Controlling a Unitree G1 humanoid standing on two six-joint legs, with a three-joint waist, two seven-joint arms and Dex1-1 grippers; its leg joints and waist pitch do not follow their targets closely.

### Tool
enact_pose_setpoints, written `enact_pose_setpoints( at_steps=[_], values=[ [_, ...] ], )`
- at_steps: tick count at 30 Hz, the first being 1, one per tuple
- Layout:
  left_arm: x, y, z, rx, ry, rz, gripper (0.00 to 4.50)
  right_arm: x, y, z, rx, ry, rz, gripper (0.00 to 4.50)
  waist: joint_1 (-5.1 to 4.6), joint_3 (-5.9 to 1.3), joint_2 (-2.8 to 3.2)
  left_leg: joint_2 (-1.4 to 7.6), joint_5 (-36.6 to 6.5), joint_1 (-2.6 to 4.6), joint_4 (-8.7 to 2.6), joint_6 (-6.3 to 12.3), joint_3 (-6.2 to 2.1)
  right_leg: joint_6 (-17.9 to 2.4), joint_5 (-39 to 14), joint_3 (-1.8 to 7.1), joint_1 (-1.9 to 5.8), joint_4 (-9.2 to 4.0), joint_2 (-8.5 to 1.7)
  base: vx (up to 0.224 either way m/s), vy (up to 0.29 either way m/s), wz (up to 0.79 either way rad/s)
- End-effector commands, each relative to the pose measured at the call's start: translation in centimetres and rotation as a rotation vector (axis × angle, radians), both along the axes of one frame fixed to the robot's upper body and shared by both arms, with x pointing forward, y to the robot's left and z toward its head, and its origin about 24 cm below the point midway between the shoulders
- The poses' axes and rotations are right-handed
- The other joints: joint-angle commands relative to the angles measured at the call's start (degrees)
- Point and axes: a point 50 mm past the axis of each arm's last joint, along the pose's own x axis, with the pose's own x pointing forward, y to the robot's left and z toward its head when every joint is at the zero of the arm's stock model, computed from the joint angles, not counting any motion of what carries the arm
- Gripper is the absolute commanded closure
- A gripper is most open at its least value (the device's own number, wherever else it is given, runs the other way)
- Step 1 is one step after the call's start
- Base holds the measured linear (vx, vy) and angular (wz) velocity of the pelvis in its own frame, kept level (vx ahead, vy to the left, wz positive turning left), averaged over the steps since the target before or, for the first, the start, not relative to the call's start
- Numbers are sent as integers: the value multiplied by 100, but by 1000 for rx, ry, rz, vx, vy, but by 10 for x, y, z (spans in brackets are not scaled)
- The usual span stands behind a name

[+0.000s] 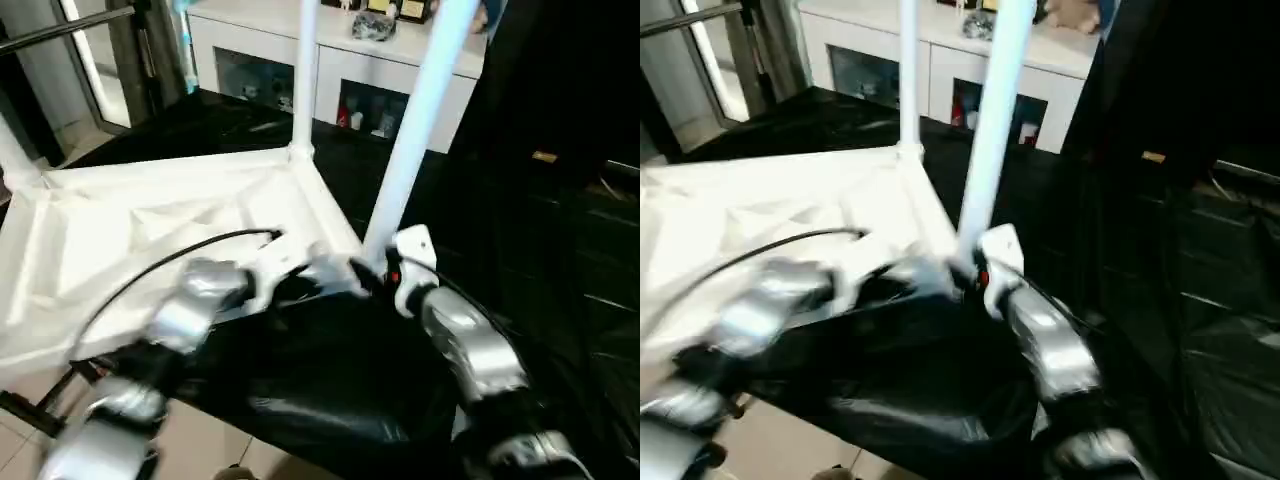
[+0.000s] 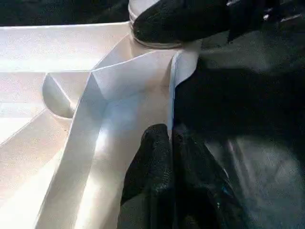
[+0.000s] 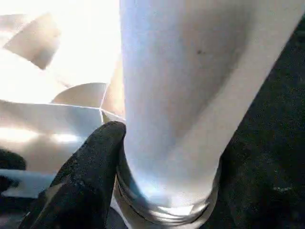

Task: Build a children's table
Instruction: Rotate leg to tighten

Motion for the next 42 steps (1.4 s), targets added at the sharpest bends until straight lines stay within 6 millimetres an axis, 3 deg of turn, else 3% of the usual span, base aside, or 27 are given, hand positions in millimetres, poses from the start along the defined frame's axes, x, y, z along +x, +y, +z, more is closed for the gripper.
enact_pose_setpoints(
  at_steps=[1,2,5,6,9,10,15,18,25,28,33,39,42],
  values=[
    [10,-26,20,-55,-111,6,450,-20,41,-20,41,108,203,181,-30,-311,86,182,-1647,41,-451,-265,-76,-823,-1352,238,184,-461,-381,0,0,0],
    [9,-28,20,-55,-111,-10,450,-20,41,-18,57,105,222,126,-33,-313,90,183,-1620,47,-443,-227,-68,-857,-1223,236,180,-455,-374,0,0,0],
    [5,-26,19,-56,-107,-66,450,-18,36,-13,49,77,251,106,-41,-319,105,186,-1501,18,-446,-195,-75,-907,-1050,226,212,-434,-373,0,0,0],
    [3,-25,18,-54,-106,-103,450,-18,32,-11,35,58,266,75,-37,-317,101,184,-1512,22,-447,-186,-73,-900,-1059,222,212,-445,-369,0,0,0],
    [-4,-17,14,-46,-82,-170,450,-19,22,-5,21,27,336,75,-36,-321,123,183,-1426,14,-438,-138,-72,-949,-871,219,231,-424,-365,0,0,0],
    [-7,-14,13,-40,-72,-191,450,-21,18,-3,18,17,374,75,-41,-326,101,185,-1388,12,-429,-105,-64,-969,-759,220,237,-415,-361,0,0,0],
    [-22,2,10,-35,-28,-330,450,-32,-5,9,-10,-2,560,75,-34,-337,105,200,-1171,9,-400,93,-49,-1153,-176,213,268,-362,-350,0,0,0],
    [-29,8,13,-58,2,-404,450,-39,-19,12,-47,9,648,75,-17,-314,112,222,-1310,30,-407,124,-34,-1257,-480,217,245,-387,-366,0,0,0],
    [-34,20,17,-40,26,-463,450,-57,-28,18,-52,54,799,75,12,-295,113,230,-1491,46,-430,73,-42,-1143,-992,228,228,-434,-368,0,0,0],
    [-34,22,18,-39,30,-464,450,-60,-28,18,-47,60,817,75,13,-294,111,224,-1424,23,-430,75,-44,-1174,-883,221,226,-421,-364,0,0,0],
    [-35,25,18,-39,40,-464,450,-63,-22,18,7,67,827,139,6,-309,116,221,-1369,27,-421,52,-45,-1204,-791,218,230,-407,-365,0,0,0],
    [-35,25,17,-44,47,-458,450,-67,-17,14,41,84,809,174,14,-304,120,222,-1386,27,-425,47,-42,-1208,-785,217,226,-408,-366,0,0,0],
    [-23,25,12,-18,6,-303,450,-55,-11,3,29,79,601,179,-11,-290,120,216,-1506,24,-446,-36,-51,-1159,-1020,216,212,-430,-371,0,0,0]
  ],
)
